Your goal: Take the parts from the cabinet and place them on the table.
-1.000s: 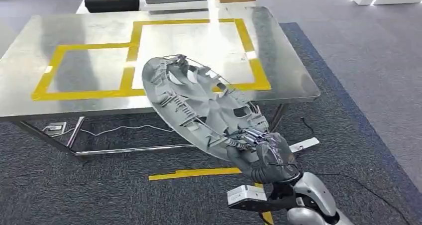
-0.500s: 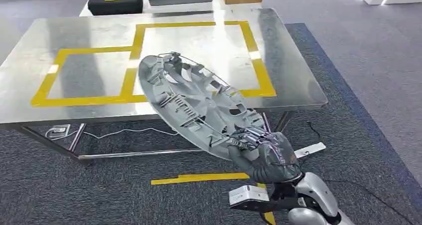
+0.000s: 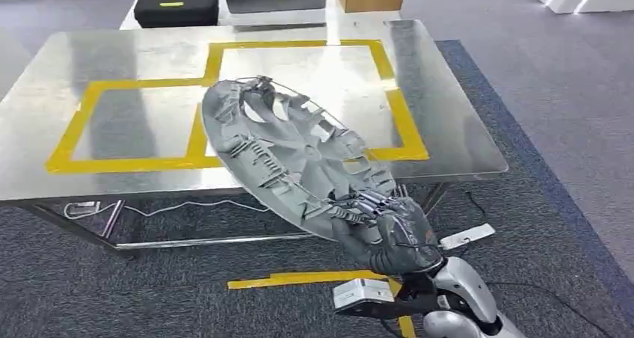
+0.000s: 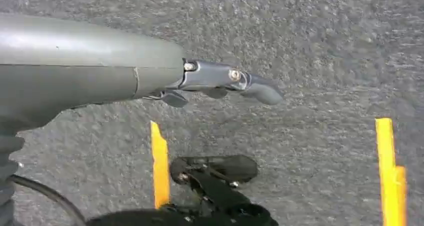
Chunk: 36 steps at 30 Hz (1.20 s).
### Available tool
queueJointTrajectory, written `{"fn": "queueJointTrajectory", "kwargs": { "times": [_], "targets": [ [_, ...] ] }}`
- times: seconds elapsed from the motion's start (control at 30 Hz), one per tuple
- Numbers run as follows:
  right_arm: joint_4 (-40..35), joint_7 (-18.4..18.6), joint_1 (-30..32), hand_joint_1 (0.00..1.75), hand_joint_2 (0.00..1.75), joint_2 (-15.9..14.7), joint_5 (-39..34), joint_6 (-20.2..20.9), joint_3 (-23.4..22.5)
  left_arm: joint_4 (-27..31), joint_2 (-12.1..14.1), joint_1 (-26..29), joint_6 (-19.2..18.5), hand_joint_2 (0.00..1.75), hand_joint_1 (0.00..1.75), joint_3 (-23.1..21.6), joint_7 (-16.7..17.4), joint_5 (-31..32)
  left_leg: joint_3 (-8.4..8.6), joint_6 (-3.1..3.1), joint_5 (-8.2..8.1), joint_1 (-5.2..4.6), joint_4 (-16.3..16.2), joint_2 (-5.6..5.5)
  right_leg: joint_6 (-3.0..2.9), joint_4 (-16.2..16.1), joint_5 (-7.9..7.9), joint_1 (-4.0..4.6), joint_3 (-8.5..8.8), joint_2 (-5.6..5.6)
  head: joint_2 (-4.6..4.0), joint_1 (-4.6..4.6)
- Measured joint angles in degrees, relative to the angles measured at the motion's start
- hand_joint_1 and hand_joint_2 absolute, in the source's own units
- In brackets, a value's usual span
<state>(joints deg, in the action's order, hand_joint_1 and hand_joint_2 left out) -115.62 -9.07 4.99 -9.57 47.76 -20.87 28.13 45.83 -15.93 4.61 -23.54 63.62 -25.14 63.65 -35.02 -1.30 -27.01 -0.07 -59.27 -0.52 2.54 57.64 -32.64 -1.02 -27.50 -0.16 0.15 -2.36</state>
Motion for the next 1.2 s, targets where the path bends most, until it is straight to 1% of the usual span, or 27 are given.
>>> {"fn": "queueJointTrajectory", "kwargs": {
  "times": [0.03, 0.07, 0.17, 0.2, 0.23, 0.33, 0.37, 0.4, 0.43, 0.5, 0.53, 0.57, 0.6, 0.67, 0.7, 0.73, 0.77, 0.83, 0.87, 0.9, 0.93, 1.0, 1.03, 1.07, 1.1, 1.17, 1.2],
  "targets": [
    [0.00, 0.26, 0.14, 1.75, 1.75, 0.00, -0.26, 0.00, 0.02, 0.00, 0.02, 0.02, 0.04, 1.75, 0.00, 0.29, -0.09, 0.15, 0.69, -0.24, -0.08, 0.20, 0.42, -0.01, 0.09, 1.22, -0.61, -0.04, -0.73, 0.04, 0.00, -0.06],
    [0.00, 0.39, 0.13, 1.75, 1.75, 0.04, -0.61, 0.00, 0.09, 0.00, 0.07, -0.10, 0.07, 1.75, 0.00, 0.57, -0.26, 0.33, 1.02, -0.58, -0.30, 0.19, 0.52, -0.05, 0.08, 4.43, -1.30, -0.03, -2.46, 0.07, 0.00, -0.30],
    [0.00, 0.52, 0.30, 1.75, 1.75, 0.15, -0.94, 0.02, 0.20, 0.00, -0.09, -0.25, 0.07, 1.75, 0.00, 0.85, -0.46, 0.63, 1.79, -1.15, -1.38, -0.10, 0.51, -0.06, 0.19, 16.88, -5.87, 0.02, -10.94, 0.10, 0.00, -0.39],
    [0.00, 0.52, 0.37, 1.75, 1.75, 0.15, -0.94, 0.06, 0.24, 0.00, -0.09, -0.25, 0.07, 1.75, 0.00, 0.99, -0.48, 0.65, 2.39, -1.18, -1.84, -0.20, 0.51, -0.08, 0.22, 18.35, -5.61, 0.03, -12.78, 0.10, 0.00, -0.43],
    [0.00, 0.55, 0.45, 1.75, 1.75, 0.17, -0.94, 0.09, 0.26, 0.00, -0.09, -0.26, 0.07, 1.75, 0.00, 1.05, -0.50, 0.66, 3.12, -1.18, -2.34, -0.24, 0.51, -0.10, 0.14, 16.86, -3.49, 0.03, -13.05, 0.09, 0.00, -0.37],
    [0.00, 0.59, 0.46, 1.75, 1.75, 0.33, -0.94, 0.09, 0.37, 0.00, -0.09, -0.32, 0.07, 1.75, 0.00, 1.23, -0.52, 0.77, 5.65, -0.90, -4.11, -0.33, 0.52, -0.01, -0.50, 3.82, 6.27, 0.22, -9.27, -0.42, 0.00, -0.41],
    [0.09, 0.61, 0.38, 1.75, 1.75, 0.33, -0.96, 0.13, 0.44, 0.00, -0.15, -0.44, 0.07, 1.75, 0.00, 1.53, -0.52, 0.85, 6.07, -0.60, -4.48, -0.39, 0.50, 0.12, -0.68, 3.72, 4.45, 0.66, -9.44, -1.35, 0.00, -0.15],
    [0.09, 0.59, 0.21, 1.75, 1.75, 0.57, -0.96, 0.15, 0.52, 0.00, -0.13, -0.52, 0.07, 1.75, 0.00, 1.77, -0.57, 0.89, 5.83, -0.16, -4.76, -0.41, 0.50, 0.21, -1.05, 2.27, 3.73, 0.97, -9.01, -1.67, 0.02, -0.44],
    [0.04, 0.59, 0.35, 1.75, 1.75, 0.61, -0.98, 0.15, 0.53, 0.00, -0.15, -0.52, 0.07, 1.75, 0.00, 1.88, -0.59, 1.03, 5.91, 0.36, -5.15, -0.41, 0.68, 0.60, -1.54, 2.44, 5.16, 1.06, -8.71, -1.20, 0.00, -0.35],
    [0.02, 0.57, 0.40, 1.75, 1.75, 0.76, -1.07, 0.18, 0.55, 0.00, -0.11, -0.60, 0.07, 1.75, 0.00, 1.99, -0.61, 1.07, 6.83, 0.89, -4.96, -0.42, 0.15, 0.83, -2.14, 1.96, 4.87, 0.78, -7.89, -0.35, 0.00, -0.35],
    [0.00, 0.61, 0.49, 1.75, 1.75, 0.94, -1.09, 0.17, 0.55, 0.00, -0.04, -0.72, 0.09, 1.75, 0.00, 2.01, -0.61, 1.11, 6.33, 1.12, -5.11, -0.34, -1.24, 0.74, -2.40, 1.44, 4.71, 0.53, -6.94, -0.24, 0.00, -0.39],
    [0.00, 0.63, 0.42, 1.75, 1.75, 1.05, -1.09, 0.17, 0.55, 0.00, -0.07, -0.82, 0.07, 1.75, 0.00, 2.01, -0.70, 1.07, 5.25, 1.50, -5.73, -0.30, -3.79, 0.68, -2.84, 1.25, 4.40, 0.46, -6.25, -0.11, 0.00, -0.19],
    [0.00, 0.63, 0.35, 1.75, 1.75, 1.18, -1.09, 0.18, 0.55, 0.00, -0.07, -0.96, 0.07, 1.75, 0.00, 2.03, -0.70, 1.09, 3.07, 1.88, -7.23, -0.08, -7.45, 0.69, -3.07, 1.20, 4.07, 0.45, -5.86, 0.14, 0.00, -0.26],
    [0.00, 0.66, 0.36, 1.75, 1.75, 1.36, -1.09, 0.20, 0.55, 0.00, -0.09, -0.95, 0.07, 1.75, 0.00, 2.03, -0.68, 1.11, -1.87, 2.36, -10.64, 0.31, -14.60, 0.68, -3.05, 1.22, 3.34, 0.48, -5.20, 0.97, 0.00, -0.28],
    [0.00, 0.66, 0.39, 1.75, 1.75, 1.42, -1.11, 0.20, 0.55, 0.00, -0.09, -0.84, 0.07, 1.75, 0.00, 2.03, -0.68, 1.16, -3.57, 2.49, -10.93, 0.38, -16.20, 0.68, -3.02, 1.22, 2.94, 0.47, -4.71, 1.49, 0.00, -0.26],
    [0.00, 0.68, 0.42, 1.75, 1.75, 1.49, -1.11, 0.20, 0.55, 0.00, -0.09, -0.78, 0.07, 1.75, 0.00, 2.08, -0.68, 1.16, -4.07, 2.53, -9.67, 0.44, -15.49, 0.68, -2.98, 1.22, 2.53, 0.46, -4.11, 2.03, 0.00, -0.24],
    [0.00, 0.68, 0.46, 1.75, 1.75, 1.53, -1.13, 0.20, 0.55, 0.00, -0.07, -0.79, 0.09, 1.75, 0.00, 2.12, -0.70, 1.16, -3.62, 2.44, -7.03, 0.46, -12.73, 0.65, -2.92, 1.22, 2.02, 0.44, -3.37, 2.54, 0.00, -0.24],
    [0.00, 0.70, 0.46, 1.75, 1.75, 1.57, -1.29, 0.22, 0.55, 0.00, 0.02, -0.81, 0.11, 1.75, 0.00, 2.17, -0.70, 1.16, -1.52, 2.08, 0.23, 0.45, -3.70, -0.37, -2.57, 1.19, 1.06, 0.32, -2.05, 3.41, 0.00, -0.24],
    [0.04, 0.68, 0.44, 1.75, 1.75, 1.57, -1.44, 0.22, 0.55, -0.02, 0.02, -0.85, 0.13, 1.75, 0.00, 2.32, -0.70, 1.20, -1.33, 1.80, 0.45, 0.43, -2.48, -2.10, -2.23, 1.04, 0.75, 0.23, -1.66, 3.93, 0.00, -0.30],
    [0.13, 0.66, 0.34, 1.75, 1.75, 1.57, -1.73, 0.22, 0.53, -0.02, 0.02, -0.84, 0.13, 1.75, 0.00, 2.47, -0.70, 1.49, -1.51, 1.40, -0.30, 0.17, -0.81, -2.13, -1.85, 0.86, 0.73, 0.12, -1.98, 4.42, 0.00, -0.10],
    [0.13, 0.61, 0.23, 1.75, 1.75, 1.57, -2.35, 0.18, 0.37, -0.04, 0.00, -0.91, 0.33, 1.75, 0.00, 2.47, -0.68, 1.87, -1.15, 0.97, 0.63, 0.02, -0.97, -1.88, -1.37, 0.60, 0.52, -0.01, -2.15, 4.94, 0.00, -0.19],
    [0.11, 0.17, 0.54, 1.75, 1.75, 1.55, -3.59, 0.02, -0.50, -0.15, -0.24, -1.17, 1.11, 1.75, 0.00, 2.47, -0.89, 2.56, -0.44, 0.27, 0.26, -0.05, 0.01, -1.13, -0.56, 0.62, 0.93, 0.04, -1.57, 4.97, 0.00, -0.28],
    [0.11, 0.02, 0.81, 1.75, 1.75, 1.42, -4.00, 0.02, -1.13, -0.24, -0.33, -1.51, 1.66, 1.75, 0.00, 2.38, -0.94, 2.95, 0.30, 0.06, 0.29, 0.27, 0.58, -1.03, -0.42, 0.93, 0.25, 0.06, -1.91, 4.10, 0.00, -0.21],
    [0.09, -0.35, 1.11, 1.75, 1.75, 1.29, -4.41, 0.02, -1.83, -0.46, -0.41, -1.94, 2.27, 1.75, 0.00, 2.36, -0.98, 3.10, 0.94, -0.29, 0.07, 0.28, 0.85, -0.72, -0.33, 2.53, -0.53, 0.21, -2.57, 1.89, 0.00, -0.47],
    [0.09, -0.57, 1.15, 1.75, 1.75, 1.12, -4.65, 0.02, -2.31, -0.70, -0.53, -2.19, 2.60, 1.75, 0.00, 2.36, -0.98, 3.32, 1.21, -0.66, -0.16, 0.23, 0.89, -0.45, -0.18, 6.00, -1.87, 0.33, -4.51, 1.04, 0.00, -0.61],
    [0.09, -0.81, 1.42, 1.75, 1.75, 0.92, -4.89, 0.02, -3.17, -1.20, -0.72, -2.48, 2.62, 1.75, 0.00, 2.34, -0.98, 3.56, 1.72, -0.94, -0.83, 0.08, 0.87, 0.54, -0.05, 14.73, -4.97, 0.34, -10.15, 0.83, 0.00, -0.59],
    [0.09, -0.87, 1.64, 1.75, 1.75, 0.83, -4.94, 0.00, -3.45, -1.44, -0.81, -2.55, 2.80, 1.75, 0.00, 2.32, -0.98, 3.61, 2.13, -0.96, -1.21, 0.06, 0.84, 1.05, 0.05, 17.72, -5.39, 0.35, -12.53, 0.82, 0.00, -0.59]
  ]
}}
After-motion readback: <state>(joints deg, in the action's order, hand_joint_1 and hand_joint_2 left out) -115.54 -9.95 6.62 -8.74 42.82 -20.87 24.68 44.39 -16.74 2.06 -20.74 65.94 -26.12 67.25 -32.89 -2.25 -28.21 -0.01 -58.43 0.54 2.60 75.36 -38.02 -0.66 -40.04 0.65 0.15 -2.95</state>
